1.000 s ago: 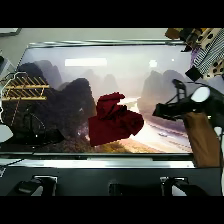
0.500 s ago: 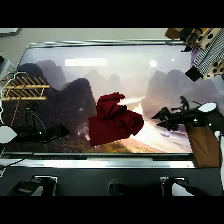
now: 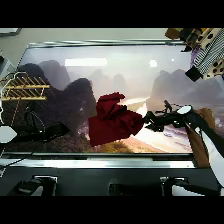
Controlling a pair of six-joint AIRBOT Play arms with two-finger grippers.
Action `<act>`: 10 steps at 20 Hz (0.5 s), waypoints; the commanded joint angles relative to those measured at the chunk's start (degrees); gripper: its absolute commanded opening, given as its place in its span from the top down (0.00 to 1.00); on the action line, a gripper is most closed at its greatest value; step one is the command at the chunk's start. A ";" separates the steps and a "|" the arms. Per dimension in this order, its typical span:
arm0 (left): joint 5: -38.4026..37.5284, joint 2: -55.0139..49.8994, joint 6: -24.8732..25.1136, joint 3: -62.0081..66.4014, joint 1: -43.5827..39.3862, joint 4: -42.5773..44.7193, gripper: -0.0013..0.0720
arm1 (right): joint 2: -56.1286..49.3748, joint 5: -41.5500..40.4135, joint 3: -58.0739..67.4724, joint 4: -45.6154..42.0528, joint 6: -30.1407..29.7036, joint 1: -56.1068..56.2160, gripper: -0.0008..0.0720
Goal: Fold the clothes and pants, and hang the long-sleeved shirts on hangers.
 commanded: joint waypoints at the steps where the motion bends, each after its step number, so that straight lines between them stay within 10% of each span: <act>1: -0.17 -0.13 -3.39 -0.02 0.04 -0.28 0.05 | -1.01 -3.72 -0.09 0.55 0.79 1.31 0.34; 6: 0.46 -2.40 -1.92 -0.68 0.04 -0.68 0.05 | -1.77 -4.20 -0.09 0.37 1.90 1.29 0.57; 8: 2.80 -4.11 0.57 -2.95 0.04 -4.26 0.05 | -1.77 -4.17 -0.09 0.44 1.07 1.29 0.95; 10: 6.93 -6.29 4.42 -6.60 0.02 -10.91 0.05 | -1.75 -3.96 -0.09 0.44 1.05 1.29 0.95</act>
